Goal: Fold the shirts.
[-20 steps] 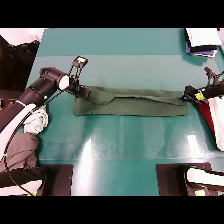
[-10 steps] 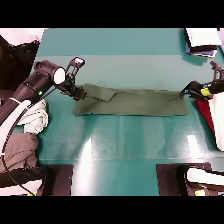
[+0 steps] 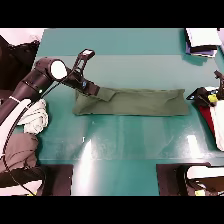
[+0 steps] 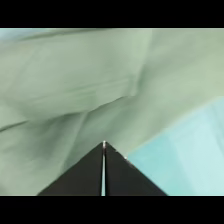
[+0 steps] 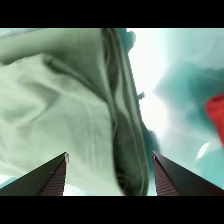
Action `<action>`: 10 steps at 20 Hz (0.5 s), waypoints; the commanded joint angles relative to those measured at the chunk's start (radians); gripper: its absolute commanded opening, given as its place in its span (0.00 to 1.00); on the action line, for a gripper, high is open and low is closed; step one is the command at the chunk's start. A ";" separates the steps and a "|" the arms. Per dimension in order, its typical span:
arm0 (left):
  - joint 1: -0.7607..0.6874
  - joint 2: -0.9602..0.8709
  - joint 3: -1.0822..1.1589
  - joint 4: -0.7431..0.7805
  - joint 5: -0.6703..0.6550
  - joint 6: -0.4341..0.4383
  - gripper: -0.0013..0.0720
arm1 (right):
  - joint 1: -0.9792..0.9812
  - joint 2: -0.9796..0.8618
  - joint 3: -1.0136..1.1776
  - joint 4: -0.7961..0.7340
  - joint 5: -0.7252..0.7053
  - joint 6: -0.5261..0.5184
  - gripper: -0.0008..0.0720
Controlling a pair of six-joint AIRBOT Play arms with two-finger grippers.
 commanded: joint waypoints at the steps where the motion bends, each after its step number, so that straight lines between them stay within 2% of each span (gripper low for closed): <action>1: -0.017 -0.008 0.002 -0.047 0.028 0.012 0.05 | -0.018 -0.092 0.050 0.029 0.020 -0.049 0.83; 7: -0.017 -0.031 0.001 -0.055 0.011 0.000 0.05 | -0.017 -0.216 0.142 0.034 0.074 -0.076 0.84; 10: -0.019 -0.047 0.000 -0.066 0.010 -0.003 0.05 | 0.012 -0.271 0.141 0.085 0.119 -0.103 0.83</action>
